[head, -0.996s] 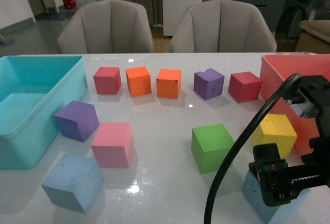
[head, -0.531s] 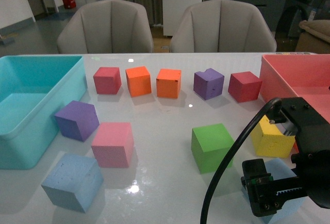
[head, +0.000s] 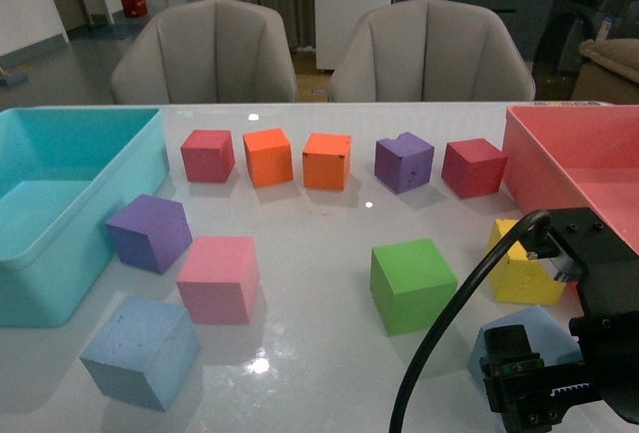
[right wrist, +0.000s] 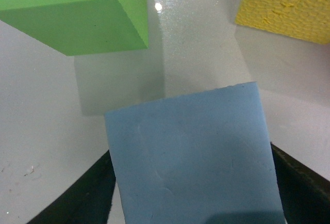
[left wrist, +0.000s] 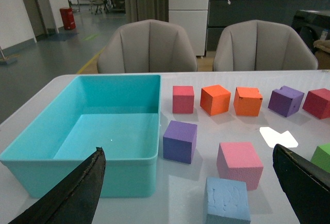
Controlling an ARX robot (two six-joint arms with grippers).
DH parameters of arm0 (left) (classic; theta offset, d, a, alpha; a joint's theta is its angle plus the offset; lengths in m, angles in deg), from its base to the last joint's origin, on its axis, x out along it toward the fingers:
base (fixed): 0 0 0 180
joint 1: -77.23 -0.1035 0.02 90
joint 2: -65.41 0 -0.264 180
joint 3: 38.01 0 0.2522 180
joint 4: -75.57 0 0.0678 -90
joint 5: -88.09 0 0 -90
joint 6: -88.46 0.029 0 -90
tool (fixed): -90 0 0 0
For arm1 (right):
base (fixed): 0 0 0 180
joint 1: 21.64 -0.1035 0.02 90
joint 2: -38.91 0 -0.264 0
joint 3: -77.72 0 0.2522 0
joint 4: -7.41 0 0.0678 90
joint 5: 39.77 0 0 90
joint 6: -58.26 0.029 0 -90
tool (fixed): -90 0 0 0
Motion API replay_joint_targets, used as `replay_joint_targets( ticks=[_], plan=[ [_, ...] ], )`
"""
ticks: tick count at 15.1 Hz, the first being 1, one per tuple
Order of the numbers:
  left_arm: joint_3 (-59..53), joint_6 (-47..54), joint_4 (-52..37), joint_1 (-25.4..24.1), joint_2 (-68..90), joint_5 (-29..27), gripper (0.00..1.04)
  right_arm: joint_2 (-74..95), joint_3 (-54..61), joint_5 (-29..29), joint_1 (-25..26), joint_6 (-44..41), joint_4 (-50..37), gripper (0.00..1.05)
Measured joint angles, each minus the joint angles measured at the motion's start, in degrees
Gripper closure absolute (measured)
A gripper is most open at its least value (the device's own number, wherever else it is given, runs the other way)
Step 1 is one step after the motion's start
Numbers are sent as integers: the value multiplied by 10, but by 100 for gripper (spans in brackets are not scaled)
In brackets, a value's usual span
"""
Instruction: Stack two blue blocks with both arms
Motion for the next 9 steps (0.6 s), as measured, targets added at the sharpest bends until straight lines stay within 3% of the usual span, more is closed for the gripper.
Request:
replay_joint_targets(
  ticks=[3,7,8,9],
  plan=[
    [0,0,0,0,0,0,7,-10,5,-3,4,0,10,45],
    [0,0,0,0,0,0,7,-86,11,-9,1,0,50,60],
    [0,0,0,0,0,0,7,-130,-33,-22,-24,0,94,63],
    [0,0,0,0,0,0,7,-85,-155,-38,-47,-1,119,63]
  ],
)
